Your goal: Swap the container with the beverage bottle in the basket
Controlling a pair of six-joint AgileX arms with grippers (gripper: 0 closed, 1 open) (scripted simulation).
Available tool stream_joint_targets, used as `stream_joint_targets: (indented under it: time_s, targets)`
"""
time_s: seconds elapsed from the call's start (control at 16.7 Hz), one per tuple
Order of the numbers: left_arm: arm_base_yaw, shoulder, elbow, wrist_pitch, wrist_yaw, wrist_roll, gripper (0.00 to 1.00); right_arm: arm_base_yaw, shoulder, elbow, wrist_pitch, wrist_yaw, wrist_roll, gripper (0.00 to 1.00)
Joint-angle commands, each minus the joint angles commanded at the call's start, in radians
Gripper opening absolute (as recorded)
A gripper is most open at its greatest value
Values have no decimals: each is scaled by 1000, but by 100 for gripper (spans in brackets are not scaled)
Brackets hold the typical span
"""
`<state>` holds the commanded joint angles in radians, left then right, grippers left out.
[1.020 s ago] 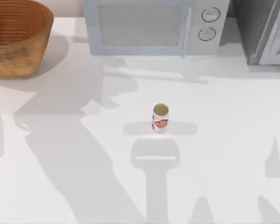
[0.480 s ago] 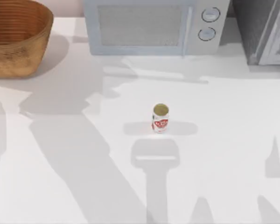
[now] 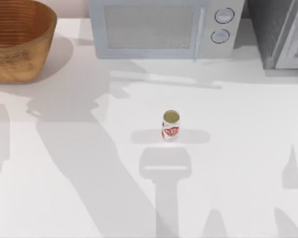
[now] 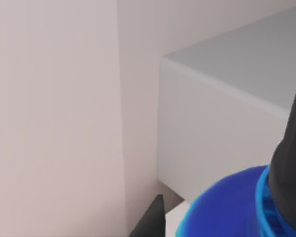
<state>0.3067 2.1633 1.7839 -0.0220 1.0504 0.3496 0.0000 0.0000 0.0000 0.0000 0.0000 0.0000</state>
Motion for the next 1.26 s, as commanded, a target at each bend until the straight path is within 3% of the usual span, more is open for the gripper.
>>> stream_joint_targets:
  time_s: [0.12,0.9,1.26]
  targets:
    - [0,0,0,0,0,0,0,0,0,0,0,0,0,100]
    - [0,0,0,0,0,0,98,0,0,0,0,0,0,100]
    - [0,0,0,0,0,0,100,0,0,0,0,0,0,100]
